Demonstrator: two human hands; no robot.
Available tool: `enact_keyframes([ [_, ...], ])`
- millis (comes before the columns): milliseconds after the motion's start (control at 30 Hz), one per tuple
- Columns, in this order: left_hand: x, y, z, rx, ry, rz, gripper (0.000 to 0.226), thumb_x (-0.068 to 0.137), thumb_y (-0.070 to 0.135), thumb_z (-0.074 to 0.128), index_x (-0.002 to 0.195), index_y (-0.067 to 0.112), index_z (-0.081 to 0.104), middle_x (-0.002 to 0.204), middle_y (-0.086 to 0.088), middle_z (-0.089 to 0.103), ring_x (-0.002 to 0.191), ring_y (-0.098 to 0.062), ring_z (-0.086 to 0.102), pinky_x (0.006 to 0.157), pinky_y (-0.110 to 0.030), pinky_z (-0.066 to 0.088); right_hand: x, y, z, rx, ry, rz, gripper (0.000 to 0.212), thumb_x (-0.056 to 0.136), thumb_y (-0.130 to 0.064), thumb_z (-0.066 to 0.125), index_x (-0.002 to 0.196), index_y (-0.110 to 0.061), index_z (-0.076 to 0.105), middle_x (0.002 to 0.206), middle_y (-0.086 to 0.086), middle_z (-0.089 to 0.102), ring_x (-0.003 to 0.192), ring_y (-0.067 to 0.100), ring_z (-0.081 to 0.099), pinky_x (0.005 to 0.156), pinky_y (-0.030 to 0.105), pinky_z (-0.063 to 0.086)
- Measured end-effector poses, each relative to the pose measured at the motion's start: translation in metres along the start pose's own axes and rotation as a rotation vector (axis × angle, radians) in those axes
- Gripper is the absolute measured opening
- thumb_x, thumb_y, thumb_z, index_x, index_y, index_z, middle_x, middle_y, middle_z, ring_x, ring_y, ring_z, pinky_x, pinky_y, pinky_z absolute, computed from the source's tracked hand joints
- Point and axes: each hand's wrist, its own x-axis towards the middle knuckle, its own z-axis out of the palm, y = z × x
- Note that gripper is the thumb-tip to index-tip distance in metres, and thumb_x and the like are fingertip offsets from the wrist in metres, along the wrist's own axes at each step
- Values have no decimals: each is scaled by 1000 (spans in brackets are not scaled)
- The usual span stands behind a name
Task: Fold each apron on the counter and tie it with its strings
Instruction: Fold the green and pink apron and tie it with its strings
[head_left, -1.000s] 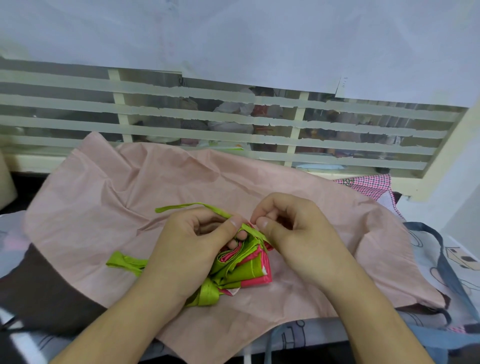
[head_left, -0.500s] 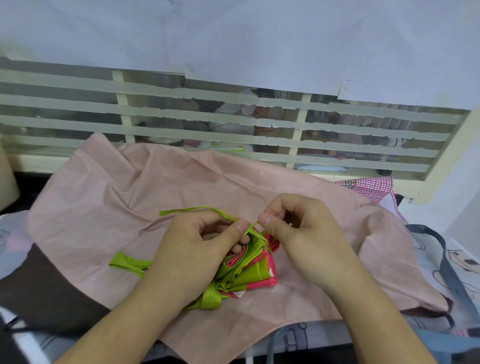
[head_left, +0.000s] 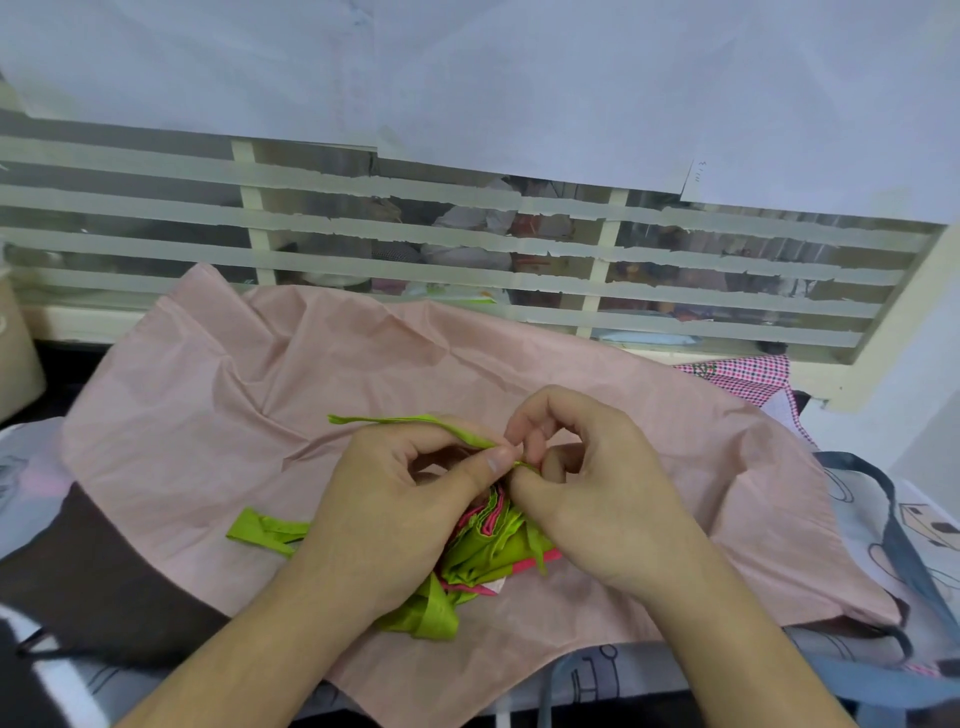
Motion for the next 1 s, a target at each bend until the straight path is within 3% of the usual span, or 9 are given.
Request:
enact_keyframes([
  [167, 0, 1, 1, -27, 8, 15, 6, 87, 24, 81, 91, 27, 85, 88, 0, 81, 88, -20, 77, 86, -47, 61, 0, 3, 4, -144, 53, -73, 19, 82, -8, 66, 80, -26, 73, 68, -7, 53, 50, 6, 46, 51, 22, 37],
  [300, 0, 2, -1, -39, 48, -13, 12, 89, 19, 79, 84, 28, 84, 75, -3, 78, 70, -15, 72, 72, -35, 58, 2, 6, 2, -49, 89, 34, 17, 84, -12, 78, 73, -23, 71, 65, -7, 56, 50, 22, 55, 48, 24, 40],
  [600, 0, 1, -3, -48, 31, -48, 4, 87, 25, 84, 84, 26, 84, 77, -5, 78, 70, -16, 72, 71, -34, 56, 0, 1, -4, 128, 1, 160, 21, 83, -9, 85, 73, -11, 67, 60, -1, 54, 36, 15, 51, 37, 21, 37],
  [800, 0, 0, -3, -34, 26, -20, 9, 81, 33, 78, 86, 27, 84, 79, -3, 79, 71, -15, 72, 75, -37, 58, 1, 5, -4, 199, -13, 149, 23, 84, -9, 85, 74, -10, 64, 57, 3, 55, 34, 26, 55, 39, 26, 40],
  [1000, 3, -1, -5, -34, 59, -64, 15, 78, 39, 88, 85, 27, 84, 75, -9, 77, 67, -19, 71, 71, -37, 58, 2, 8, -15, 389, -193, 176, 15, 88, -4, 79, 80, -6, 67, 49, 17, 51, 41, 28, 57, 51, 36, 51],
])
